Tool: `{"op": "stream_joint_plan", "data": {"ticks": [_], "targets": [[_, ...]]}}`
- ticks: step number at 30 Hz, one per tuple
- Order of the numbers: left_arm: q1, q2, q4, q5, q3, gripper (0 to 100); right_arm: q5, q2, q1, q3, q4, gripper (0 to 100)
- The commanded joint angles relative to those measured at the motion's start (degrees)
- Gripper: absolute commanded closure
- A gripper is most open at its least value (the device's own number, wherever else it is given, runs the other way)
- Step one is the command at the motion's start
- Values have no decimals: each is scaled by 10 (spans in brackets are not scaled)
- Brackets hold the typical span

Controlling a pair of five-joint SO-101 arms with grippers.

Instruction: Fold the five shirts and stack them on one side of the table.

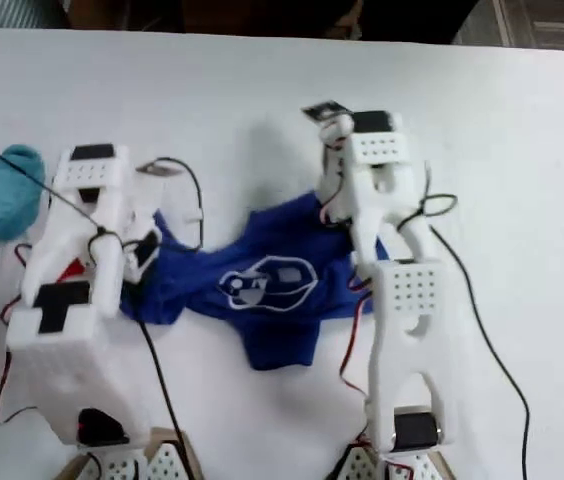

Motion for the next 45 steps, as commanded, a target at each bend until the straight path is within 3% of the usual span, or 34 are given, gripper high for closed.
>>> {"op": "stream_joint_plan", "data": {"ticks": [1,5,11,18,24,33,41,45], "targets": [[4,-118,-55,-29,109,974,27,-108,46,92,13,970],[7,-200,-128,-37,222,975,62,-225,54,197,-15,972],[4,-192,-142,-36,234,975,76,-346,38,299,-136,886],[5,-165,-179,-36,233,975,-119,-323,-23,272,-273,882],[4,-167,-178,-37,233,975,-120,-209,-95,205,-223,882],[3,-167,-178,-37,230,975,-120,-93,-85,62,8,882],[4,-164,-174,-37,203,975,-119,-148,-73,59,18,882],[4,-164,-174,-37,203,975,-81,-162,-59,59,16,882]]}}
